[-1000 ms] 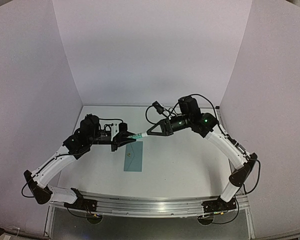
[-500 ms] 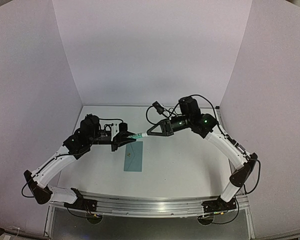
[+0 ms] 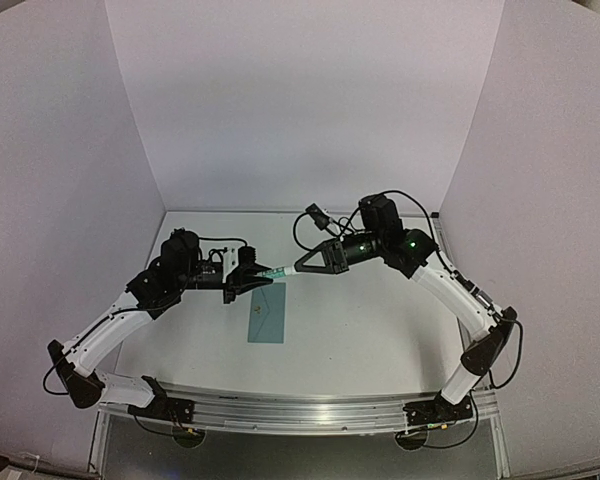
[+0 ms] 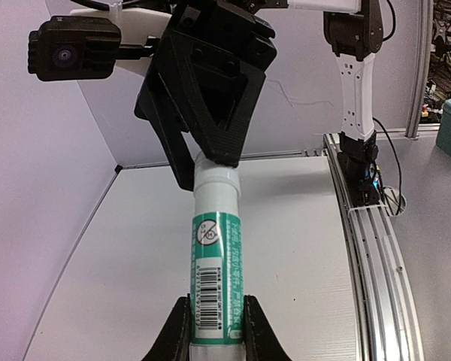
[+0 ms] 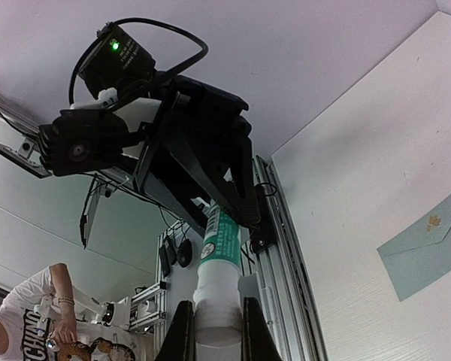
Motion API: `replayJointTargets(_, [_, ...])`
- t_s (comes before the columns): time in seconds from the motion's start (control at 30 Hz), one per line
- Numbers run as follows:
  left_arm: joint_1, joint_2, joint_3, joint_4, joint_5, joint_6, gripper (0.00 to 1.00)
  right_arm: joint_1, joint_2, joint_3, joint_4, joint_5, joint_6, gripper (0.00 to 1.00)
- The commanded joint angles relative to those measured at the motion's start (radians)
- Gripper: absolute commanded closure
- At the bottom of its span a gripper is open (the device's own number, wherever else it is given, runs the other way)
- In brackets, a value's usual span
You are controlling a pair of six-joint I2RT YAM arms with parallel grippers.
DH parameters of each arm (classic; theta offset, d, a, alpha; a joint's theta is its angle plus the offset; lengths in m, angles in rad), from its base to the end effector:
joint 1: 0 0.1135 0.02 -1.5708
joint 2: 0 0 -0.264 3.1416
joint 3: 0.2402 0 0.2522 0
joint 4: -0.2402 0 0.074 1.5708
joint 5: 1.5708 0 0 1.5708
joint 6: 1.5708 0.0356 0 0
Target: Place the letter into the envelope and seal it
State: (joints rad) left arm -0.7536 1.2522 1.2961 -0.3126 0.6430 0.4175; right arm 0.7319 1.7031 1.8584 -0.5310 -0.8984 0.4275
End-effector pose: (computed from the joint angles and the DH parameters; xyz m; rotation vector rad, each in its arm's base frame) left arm 0.1883 -0.2059 0.4077 1.3798 1.2516 -0.8230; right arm 0.2619 0.2727 0.4371 -0.9764 1.9259 1.5923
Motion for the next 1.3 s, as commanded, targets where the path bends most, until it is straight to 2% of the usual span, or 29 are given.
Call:
replayJointTargets(0.0, [-0.001,-0.013,0.024,0.038,-0.007,-0.009,1.0,0.02,-0.001,0.024,0.039,-0.048,0.005,1.0])
replayJointTargets(0.3, [-0.001,-0.008,0.034,0.02,-0.002,0.007,1.0,0.032,0.038,0.051,0.042,-0.04,0.011,1.0])
replayJointTargets(0.67, [-0.001,0.013,0.106,-0.116,-0.058,0.013,1.0,0.042,0.035,0.035,0.033,-0.012,-0.003,1.0])
replayJointTargets(0.97, [-0.001,0.011,0.11,-0.059,-0.068,-0.047,1.0,0.057,0.057,0.017,0.011,-0.007,-0.019,1.0])
replayJointTargets(1.27, [-0.026,0.044,0.087,0.073,-0.037,-0.066,1.0,0.1,0.161,0.116,0.016,0.025,-0.009,1.0])
